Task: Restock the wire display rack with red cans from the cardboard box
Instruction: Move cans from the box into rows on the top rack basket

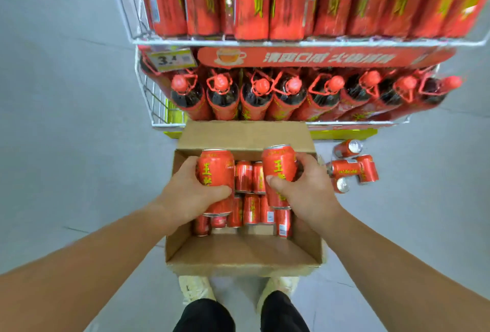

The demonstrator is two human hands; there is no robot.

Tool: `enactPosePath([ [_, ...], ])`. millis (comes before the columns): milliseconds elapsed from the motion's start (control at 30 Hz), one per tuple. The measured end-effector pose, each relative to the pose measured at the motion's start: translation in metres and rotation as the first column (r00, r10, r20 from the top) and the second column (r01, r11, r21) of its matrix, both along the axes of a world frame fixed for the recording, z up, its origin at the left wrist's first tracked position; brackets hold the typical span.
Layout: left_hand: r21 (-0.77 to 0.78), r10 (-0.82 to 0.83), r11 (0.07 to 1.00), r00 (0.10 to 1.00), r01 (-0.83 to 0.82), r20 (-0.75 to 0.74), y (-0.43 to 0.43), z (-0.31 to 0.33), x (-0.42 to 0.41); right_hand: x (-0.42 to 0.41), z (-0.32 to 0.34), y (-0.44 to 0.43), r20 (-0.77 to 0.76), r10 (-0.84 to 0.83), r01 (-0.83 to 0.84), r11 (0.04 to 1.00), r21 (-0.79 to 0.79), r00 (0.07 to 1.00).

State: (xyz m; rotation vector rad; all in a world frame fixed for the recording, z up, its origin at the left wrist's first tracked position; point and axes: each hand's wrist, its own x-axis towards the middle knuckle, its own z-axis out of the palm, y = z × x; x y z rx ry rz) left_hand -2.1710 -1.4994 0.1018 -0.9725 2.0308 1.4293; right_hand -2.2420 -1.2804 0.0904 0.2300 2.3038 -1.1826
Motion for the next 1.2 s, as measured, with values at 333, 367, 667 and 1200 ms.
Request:
enactPosePath([
  [333,-0.115,-0.132,0.988,0.933,0.099,-0.335,-0.010,0.286,-0.045,-0.026,0.291,-0.020,-0.255,-0.100,0.062,0.987,-0.151,0.962],
  [367,-0.148,-0.161,0.982,0.916,0.113,-0.367,-0.014,0.312,-0.050,-0.027,0.319,-0.021,-0.287,-0.106,0.062,0.985,-0.159,0.952],
  [667,-0.343,-0.271,0.938,0.737,0.055,-0.620,-0.045,0.537,-0.095,-0.051,0.535,-0.039,-0.560,-0.189,0.079,0.974,-0.214,0.806],
  [1200,-0.348,-0.252,0.935,0.564,-0.068,-0.787,-0.002,0.718,-0.174,-0.148,0.717,0.005,-0.706,-0.222,0.089,0.971,-0.221,0.672],
])
